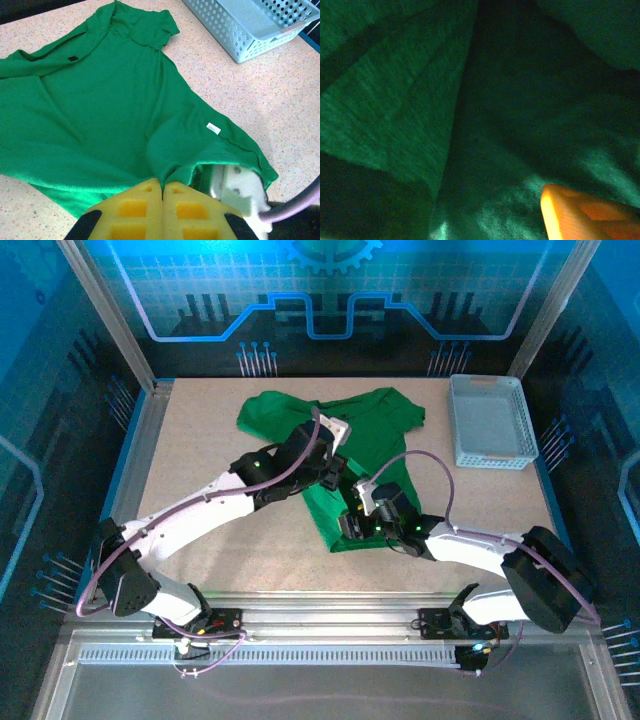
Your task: Fold the inside-out t-shirt
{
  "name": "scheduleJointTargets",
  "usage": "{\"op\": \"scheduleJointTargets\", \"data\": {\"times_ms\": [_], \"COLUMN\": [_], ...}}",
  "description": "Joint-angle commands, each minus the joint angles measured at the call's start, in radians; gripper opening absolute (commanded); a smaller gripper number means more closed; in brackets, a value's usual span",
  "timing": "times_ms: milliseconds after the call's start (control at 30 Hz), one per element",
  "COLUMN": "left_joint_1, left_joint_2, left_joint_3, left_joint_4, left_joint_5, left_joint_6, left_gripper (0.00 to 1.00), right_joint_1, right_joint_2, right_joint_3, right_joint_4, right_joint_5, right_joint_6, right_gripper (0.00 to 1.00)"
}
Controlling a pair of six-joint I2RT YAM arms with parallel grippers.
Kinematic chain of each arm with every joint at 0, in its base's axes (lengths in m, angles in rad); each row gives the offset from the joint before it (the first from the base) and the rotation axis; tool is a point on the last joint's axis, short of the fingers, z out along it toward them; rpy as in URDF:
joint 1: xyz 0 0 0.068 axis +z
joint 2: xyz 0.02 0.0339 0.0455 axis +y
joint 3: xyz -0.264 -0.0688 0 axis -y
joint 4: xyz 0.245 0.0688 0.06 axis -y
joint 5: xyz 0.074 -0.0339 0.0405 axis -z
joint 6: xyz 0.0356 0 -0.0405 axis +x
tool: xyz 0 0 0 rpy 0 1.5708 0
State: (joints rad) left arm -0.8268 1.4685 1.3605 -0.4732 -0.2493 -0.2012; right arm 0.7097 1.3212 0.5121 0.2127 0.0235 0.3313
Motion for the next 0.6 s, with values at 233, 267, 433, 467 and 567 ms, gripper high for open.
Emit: {"op": "scheduleJointTargets", "data": {"times_ms": [233, 267, 433, 467, 567], "left_joint_1": [0.012, 0.014, 0.016, 0.016, 0.018], "left_joint_2": [-0.046, -0.043, -0.044, -0.047, -0.052], "left_joint_3": [-0.022, -0.023, -0.025, -0.026, -0.030], "left_joint_4": [-0.016, -0.018, -0.019, -0.020, -0.016], "left_joint_5": [-0.019, -0.019, -0.037, -0.037, -0.028], "left_joint_6": [0.062, 0.063, 0.081, 0.084, 0.092], "left_gripper": [0.00, 0.00, 0.00, 0.00, 0.00], "right_joint_1": [-0.026, -0.023, -0.022, -0.021, -0.021], "right_joint_2": [-0.059, -0.060, -0.060, -0.062, -0.052], "right_joint_3": [-0.018, -0.020, -0.027, -0.028, -0.026], "right_joint_4": [0.011, 0.010, -0.001, -0.003, 0.000], "right_joint_5": [-0.170, -0.169, -0.155, -0.152, -0.139], "right_joint_6": [-0.094, -0.099, -0.111, -0.110, -0.112], "right_gripper": [0.77, 0.78, 0.76, 0.75, 0.72]}}
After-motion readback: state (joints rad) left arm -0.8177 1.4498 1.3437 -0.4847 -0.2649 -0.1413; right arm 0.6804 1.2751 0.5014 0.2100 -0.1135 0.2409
